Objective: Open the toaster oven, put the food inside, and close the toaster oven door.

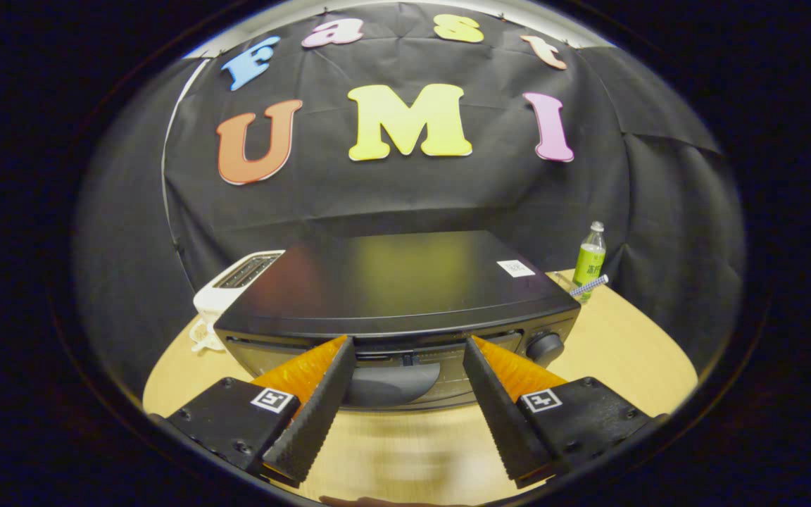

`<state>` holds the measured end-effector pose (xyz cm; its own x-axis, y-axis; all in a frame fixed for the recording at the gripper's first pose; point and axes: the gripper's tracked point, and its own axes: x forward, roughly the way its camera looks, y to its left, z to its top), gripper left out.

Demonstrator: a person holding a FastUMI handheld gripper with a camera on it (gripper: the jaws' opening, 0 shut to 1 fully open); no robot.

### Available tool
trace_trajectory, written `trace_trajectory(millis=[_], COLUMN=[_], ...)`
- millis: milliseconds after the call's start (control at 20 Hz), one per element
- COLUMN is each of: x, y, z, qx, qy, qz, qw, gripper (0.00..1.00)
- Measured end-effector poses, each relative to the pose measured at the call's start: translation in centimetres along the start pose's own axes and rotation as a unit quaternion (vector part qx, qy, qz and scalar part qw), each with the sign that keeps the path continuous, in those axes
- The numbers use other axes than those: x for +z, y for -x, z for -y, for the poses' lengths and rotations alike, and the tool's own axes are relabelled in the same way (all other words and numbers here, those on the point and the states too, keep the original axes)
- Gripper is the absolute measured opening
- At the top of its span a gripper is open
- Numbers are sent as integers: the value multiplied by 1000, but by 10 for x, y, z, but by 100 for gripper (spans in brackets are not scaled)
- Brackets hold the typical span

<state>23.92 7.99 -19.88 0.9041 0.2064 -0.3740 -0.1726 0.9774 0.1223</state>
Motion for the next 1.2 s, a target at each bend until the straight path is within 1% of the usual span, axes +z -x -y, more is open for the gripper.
trace_trajectory(millis=[200, 350, 550, 950, 1100, 1200], x=[-17, -26, -44, -86, -114, -130], y=[11, 11, 34, 57, 68, 69], z=[2, 2, 6, 12, 17, 18], qx=[28, 40, 45, 51, 43, 35], qy=[-52, -64, -50, -26, -3, 1], qz=[-27, -47, -57, -62, -67, -73], qw=[998, 996, 996, 996, 997, 997], gripper=[100, 100, 100, 100, 100, 100])
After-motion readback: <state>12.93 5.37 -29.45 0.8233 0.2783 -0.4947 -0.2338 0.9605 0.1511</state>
